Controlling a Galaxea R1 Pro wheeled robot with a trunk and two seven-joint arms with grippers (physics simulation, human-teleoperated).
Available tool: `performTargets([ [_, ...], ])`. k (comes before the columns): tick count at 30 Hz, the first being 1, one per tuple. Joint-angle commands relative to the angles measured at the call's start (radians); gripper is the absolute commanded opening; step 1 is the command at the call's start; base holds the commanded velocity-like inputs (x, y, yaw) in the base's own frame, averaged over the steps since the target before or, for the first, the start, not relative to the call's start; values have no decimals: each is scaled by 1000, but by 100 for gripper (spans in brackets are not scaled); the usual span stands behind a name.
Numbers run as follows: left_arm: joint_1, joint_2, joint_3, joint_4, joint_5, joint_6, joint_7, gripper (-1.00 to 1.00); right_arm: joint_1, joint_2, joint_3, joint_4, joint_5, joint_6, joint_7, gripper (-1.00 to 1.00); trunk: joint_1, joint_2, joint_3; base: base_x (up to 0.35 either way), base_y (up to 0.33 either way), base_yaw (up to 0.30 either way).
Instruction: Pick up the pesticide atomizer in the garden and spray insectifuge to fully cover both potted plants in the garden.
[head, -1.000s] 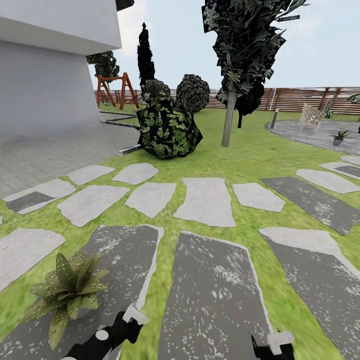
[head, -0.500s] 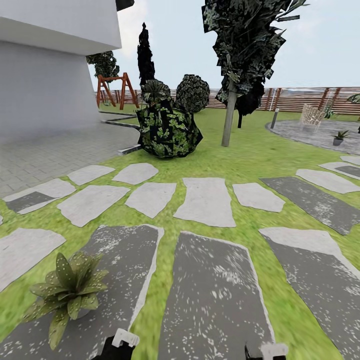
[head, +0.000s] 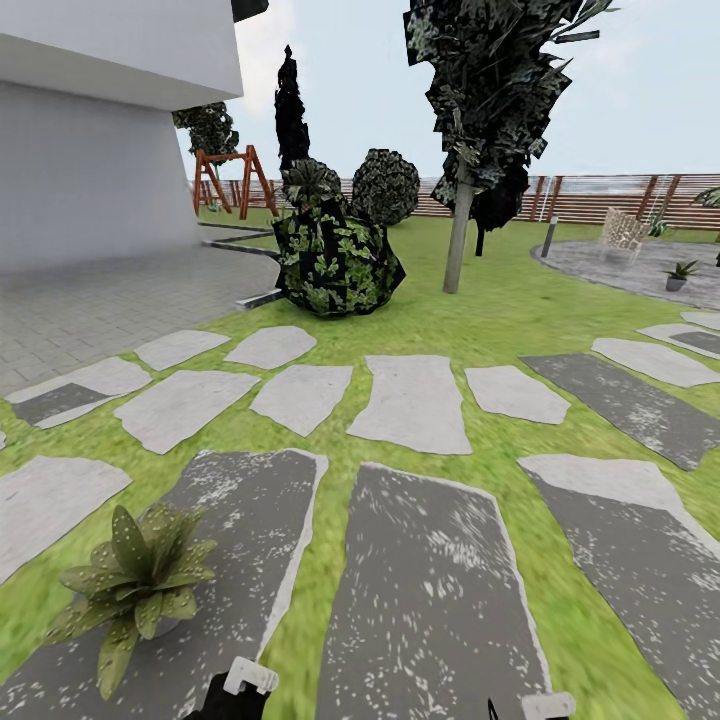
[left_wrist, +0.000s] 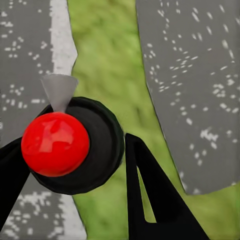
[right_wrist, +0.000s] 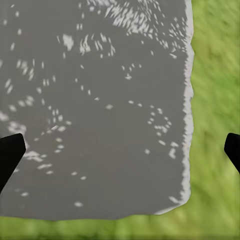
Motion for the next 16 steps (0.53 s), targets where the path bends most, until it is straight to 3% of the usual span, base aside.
performTargets([
  [1, -1, 0, -4, 1, -2, -4, 0, -100, -1, 0, -3, 2, 11, -2, -8, 100, 0, 0, -1, 0, 0, 0],
  [16, -1, -3, -5, 0, -3, -5, -1, -100, -1, 0, -3, 2, 11, -2, -8, 100, 0, 0, -1, 0, 0, 0],
])
